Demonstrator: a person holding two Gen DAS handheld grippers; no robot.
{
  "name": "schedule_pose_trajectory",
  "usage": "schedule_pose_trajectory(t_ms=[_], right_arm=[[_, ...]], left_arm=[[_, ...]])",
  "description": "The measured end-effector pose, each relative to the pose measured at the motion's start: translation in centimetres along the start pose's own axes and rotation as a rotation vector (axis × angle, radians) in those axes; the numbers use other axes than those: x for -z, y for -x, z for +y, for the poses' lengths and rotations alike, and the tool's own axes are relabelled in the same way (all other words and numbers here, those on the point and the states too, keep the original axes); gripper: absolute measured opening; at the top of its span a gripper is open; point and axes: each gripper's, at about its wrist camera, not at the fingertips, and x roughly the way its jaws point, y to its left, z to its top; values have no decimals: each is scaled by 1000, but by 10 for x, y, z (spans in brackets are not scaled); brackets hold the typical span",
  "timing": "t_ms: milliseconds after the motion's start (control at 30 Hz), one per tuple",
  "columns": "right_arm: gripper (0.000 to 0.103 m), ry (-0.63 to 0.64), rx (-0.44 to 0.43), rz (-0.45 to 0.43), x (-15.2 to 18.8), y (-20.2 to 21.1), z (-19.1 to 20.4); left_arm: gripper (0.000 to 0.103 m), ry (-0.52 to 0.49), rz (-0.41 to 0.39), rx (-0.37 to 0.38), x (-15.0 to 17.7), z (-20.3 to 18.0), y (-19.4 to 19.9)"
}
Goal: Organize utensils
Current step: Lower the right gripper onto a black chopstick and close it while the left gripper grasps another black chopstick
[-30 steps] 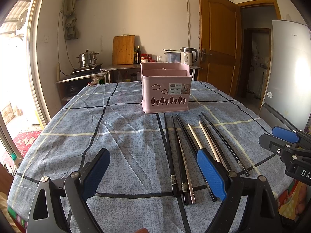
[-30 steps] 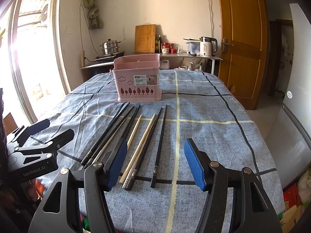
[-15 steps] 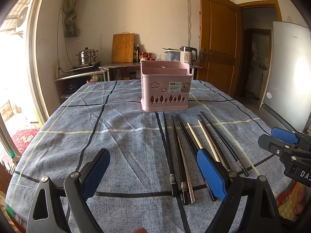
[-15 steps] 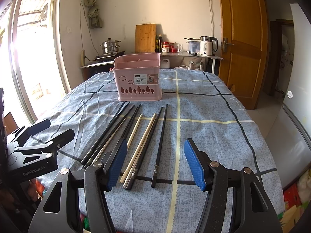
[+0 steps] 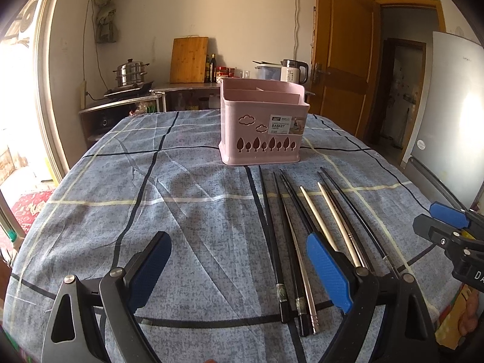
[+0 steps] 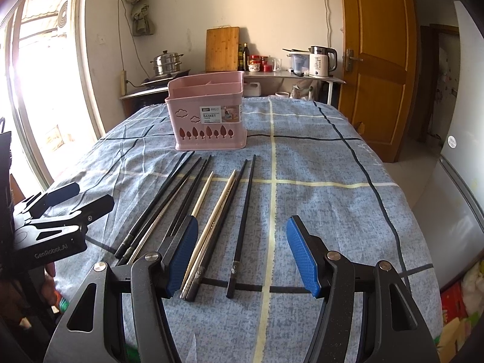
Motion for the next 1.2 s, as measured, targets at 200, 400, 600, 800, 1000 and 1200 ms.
schedule_pose_trajectory(t_ms=[200, 400, 600, 800, 1000, 1200], right_arm=[[62, 12, 10, 30, -11, -22, 0], [61, 12, 29, 75, -20, -50, -6], [43, 2, 34, 146, -32, -85, -15], [31, -2, 19, 213, -36, -111, -17], [21, -8, 9, 264, -36, -131, -17], [21, 5, 16, 282, -42, -141, -14]], left_arm=[[86, -7, 85, 7, -14, 8, -36], [82, -20, 133, 68, -28, 2, -66], [72, -27, 217, 79, -36, -3, -99], [68, -19, 268, 93, -40, -3, -119], [63, -63, 283, 69, -43, -8, -129], [51, -107, 297, 30, -49, -16, -136]])
